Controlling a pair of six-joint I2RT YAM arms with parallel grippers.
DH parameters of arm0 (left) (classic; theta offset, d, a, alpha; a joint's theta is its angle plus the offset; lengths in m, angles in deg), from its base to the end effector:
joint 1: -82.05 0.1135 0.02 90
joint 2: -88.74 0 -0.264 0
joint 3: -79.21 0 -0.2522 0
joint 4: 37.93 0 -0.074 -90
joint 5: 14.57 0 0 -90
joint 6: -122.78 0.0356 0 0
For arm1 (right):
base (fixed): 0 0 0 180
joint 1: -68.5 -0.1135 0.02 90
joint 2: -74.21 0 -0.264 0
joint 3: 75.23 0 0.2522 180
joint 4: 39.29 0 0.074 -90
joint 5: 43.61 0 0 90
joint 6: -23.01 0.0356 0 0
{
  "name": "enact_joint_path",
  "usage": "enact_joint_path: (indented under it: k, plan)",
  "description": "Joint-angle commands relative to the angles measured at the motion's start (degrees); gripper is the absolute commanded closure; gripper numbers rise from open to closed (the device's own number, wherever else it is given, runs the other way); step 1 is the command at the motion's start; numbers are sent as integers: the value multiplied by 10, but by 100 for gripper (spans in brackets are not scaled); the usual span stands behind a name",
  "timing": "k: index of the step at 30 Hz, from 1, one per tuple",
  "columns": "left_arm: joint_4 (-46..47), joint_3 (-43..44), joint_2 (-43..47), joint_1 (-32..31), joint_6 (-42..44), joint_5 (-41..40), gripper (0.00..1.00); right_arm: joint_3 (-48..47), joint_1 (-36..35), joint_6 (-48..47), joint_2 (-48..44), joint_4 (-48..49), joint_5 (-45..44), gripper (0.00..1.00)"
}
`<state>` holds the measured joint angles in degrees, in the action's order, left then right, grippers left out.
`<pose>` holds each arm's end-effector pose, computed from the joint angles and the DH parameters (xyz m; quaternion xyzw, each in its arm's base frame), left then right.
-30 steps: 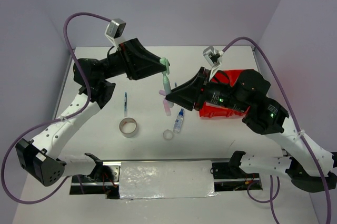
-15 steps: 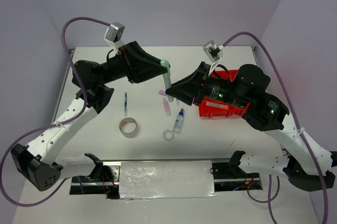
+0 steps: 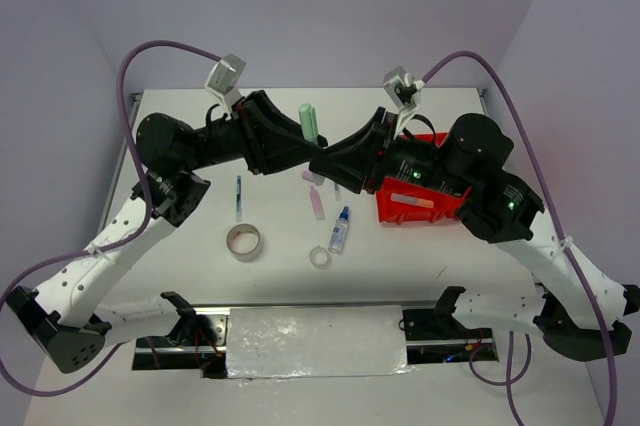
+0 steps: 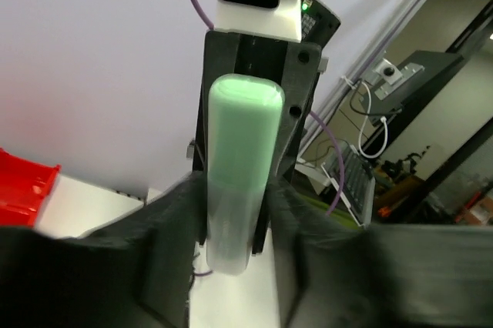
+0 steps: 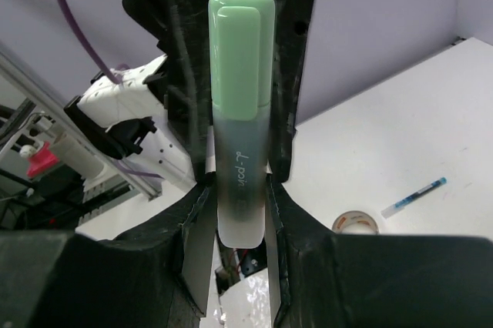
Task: Sort the stationery into containers
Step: Close the pen cap on the pen.
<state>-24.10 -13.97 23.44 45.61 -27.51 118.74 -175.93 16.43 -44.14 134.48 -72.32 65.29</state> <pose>0.1671 -0.1538 0.5037 0.2326 0.4852 -0.7297 0.4220 0.1064 0.1552 0.5202 -0.2836 0.5989 0.5367 0.5223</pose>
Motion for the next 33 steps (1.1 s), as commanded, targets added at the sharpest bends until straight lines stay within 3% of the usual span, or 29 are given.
enact_joint_path:
  k: [1, 4, 6, 10, 12, 14, 17, 28, 33]
  plan:
    - [-8, 30, 9, 0, 32, 0, 60, 4, 0, -6, -5, 47, 42, 100]
    - [-10, 33, 11, 1, 33, -4, 69, 26, 0, -6, -13, 57, 56, 100]
    - [-13, 38, 12, 0, 36, -7, 69, 37, 0, -7, -19, 59, 61, 100]
    - [-18, 48, 9, 0, 41, -6, 88, 57, 0, -6, -26, 69, 87, 99]
    - [-16, 56, 4, 1, 41, -2, 93, 68, 0, -6, -27, 73, 97, 75]
    - [-15, 62, -1, 1, 40, 10, 98, 72, 0, -4, -24, 78, 105, 43]
    - [-6, 70, -8, -1, 36, 26, 100, 64, 0, -6, -11, 71, 105, 35]
    - [-1, 58, -4, -1, 35, 38, 100, 22, 0, -6, 28, 101, 81, 33]
    - [-24, 46, 11, -2, 53, 31, 100, 29, 1, -4, 29, 121, 61, 43]
